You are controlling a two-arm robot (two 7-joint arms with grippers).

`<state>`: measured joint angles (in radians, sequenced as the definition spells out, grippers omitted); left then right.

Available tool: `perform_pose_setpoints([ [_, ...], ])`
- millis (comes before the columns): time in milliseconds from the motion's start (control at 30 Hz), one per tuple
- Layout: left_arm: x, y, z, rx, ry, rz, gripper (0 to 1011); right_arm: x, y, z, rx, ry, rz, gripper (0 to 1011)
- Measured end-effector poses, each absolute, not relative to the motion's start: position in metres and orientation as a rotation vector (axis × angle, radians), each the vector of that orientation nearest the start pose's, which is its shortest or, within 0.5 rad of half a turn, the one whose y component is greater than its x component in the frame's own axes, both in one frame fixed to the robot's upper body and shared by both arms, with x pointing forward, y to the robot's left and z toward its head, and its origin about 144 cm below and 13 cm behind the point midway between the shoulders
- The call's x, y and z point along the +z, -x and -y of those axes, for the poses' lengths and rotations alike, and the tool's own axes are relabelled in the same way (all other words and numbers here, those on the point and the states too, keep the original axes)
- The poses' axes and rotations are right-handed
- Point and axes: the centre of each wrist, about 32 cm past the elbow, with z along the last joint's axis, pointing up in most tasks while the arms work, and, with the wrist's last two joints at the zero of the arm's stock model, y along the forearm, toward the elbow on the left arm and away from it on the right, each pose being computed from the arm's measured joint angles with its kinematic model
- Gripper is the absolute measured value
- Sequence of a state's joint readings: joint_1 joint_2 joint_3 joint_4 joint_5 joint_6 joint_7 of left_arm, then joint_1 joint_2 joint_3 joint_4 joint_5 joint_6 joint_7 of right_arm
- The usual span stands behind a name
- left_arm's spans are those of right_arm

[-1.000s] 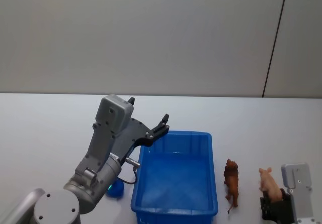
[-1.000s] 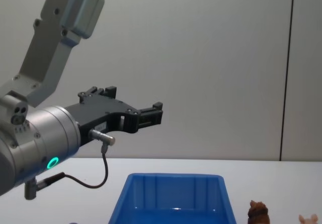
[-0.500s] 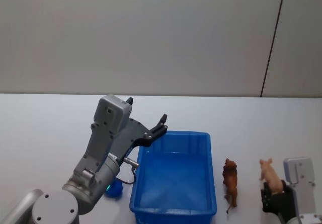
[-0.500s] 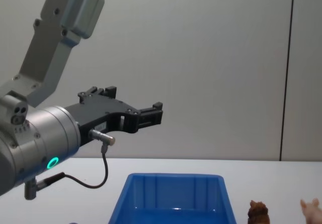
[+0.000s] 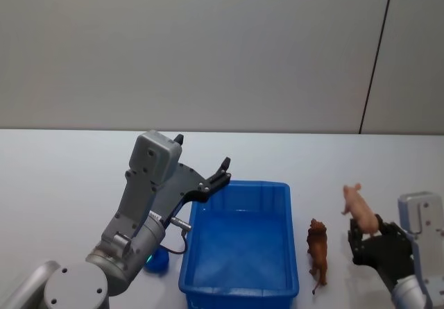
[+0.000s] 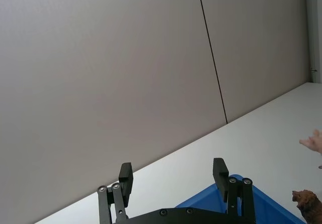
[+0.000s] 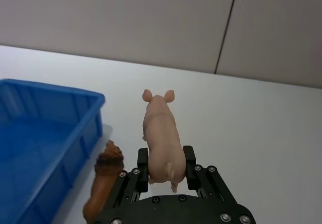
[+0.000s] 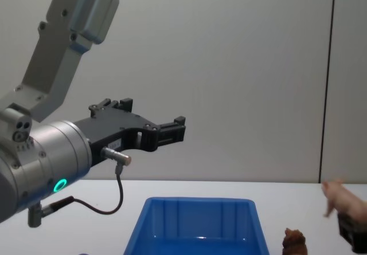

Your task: Pick up the two dolls from the table and place them into the box.

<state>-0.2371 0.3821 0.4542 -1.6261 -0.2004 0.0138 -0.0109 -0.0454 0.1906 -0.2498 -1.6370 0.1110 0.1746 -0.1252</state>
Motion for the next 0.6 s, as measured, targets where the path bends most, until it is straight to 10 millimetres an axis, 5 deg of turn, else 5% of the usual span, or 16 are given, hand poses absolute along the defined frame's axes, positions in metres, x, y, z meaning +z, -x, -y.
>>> perform_pose_setpoints([
  [600, 1.204, -0.492, -0.198, 1.124, -0.061, 0.268, 1003, 1.162, -0.453, 0.196, -1.180, 0.118, -0.020, 391],
])
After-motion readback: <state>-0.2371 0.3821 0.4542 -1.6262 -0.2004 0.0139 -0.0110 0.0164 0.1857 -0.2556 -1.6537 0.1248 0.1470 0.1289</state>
